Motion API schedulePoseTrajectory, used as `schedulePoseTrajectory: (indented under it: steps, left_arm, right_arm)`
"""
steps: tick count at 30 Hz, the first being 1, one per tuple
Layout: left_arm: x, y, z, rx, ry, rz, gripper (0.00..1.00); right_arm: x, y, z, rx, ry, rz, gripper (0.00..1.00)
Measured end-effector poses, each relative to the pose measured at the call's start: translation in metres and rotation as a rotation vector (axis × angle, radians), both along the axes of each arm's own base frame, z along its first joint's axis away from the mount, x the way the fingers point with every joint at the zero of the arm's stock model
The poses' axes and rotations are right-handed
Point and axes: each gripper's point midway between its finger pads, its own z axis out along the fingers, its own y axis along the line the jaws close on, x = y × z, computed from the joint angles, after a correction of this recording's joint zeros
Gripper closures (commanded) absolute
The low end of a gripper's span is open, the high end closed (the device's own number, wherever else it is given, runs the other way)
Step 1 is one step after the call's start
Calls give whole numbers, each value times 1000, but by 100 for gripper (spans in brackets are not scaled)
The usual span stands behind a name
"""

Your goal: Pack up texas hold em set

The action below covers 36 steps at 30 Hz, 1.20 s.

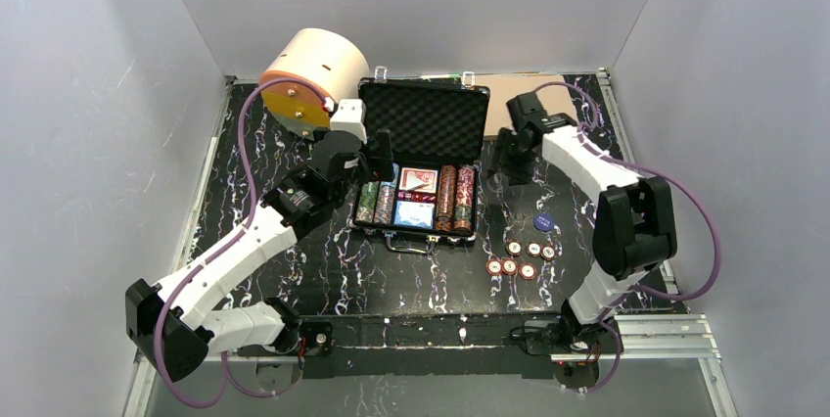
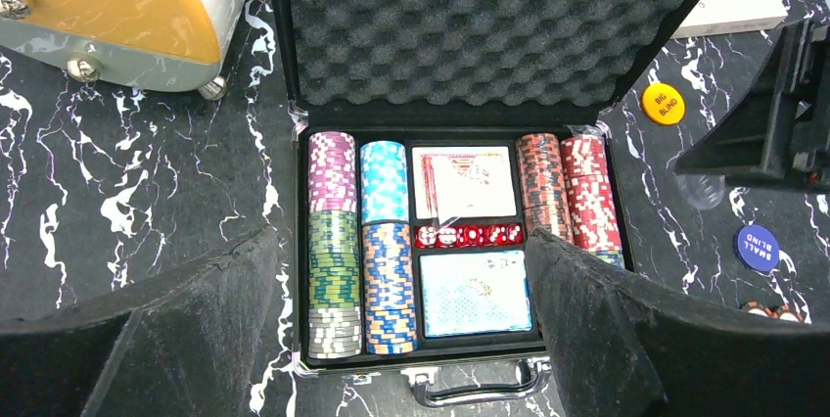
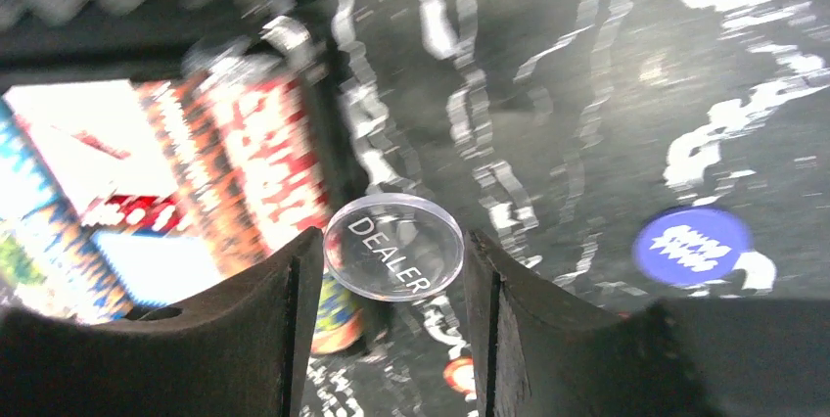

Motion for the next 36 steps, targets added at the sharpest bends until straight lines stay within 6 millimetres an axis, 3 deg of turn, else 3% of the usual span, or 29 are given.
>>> schedulePoseTrajectory:
  steps: [2,9,14,18,24,31,36]
  left_arm:
    - [0,0,1,-4,-3,1,5]
    - [-6,7,19,-37,-44,10,6]
    - [-10,13,34,-71,-78,23,5]
    - [-13,15,39,-94,-87,30,6]
    - [-20,22,42,-111,-92,40,5]
    - [-21,23,39,-109,-85,43,5]
    - [-21,22,39,-107,-84,42,5]
  right_arm:
    - [-9,25,8,27,-11,37,48]
    - [-56,140,26,87,-30,246,48]
    - [-56,194,22,76,-41,312,47]
    - [-50,209,1,34,-25,327,46]
    - [-61,209,-28,-27,40,360,42]
    - [-62,216,-23,-31,38,390,25]
    - [-56,218,-16,-41,16,404,21]
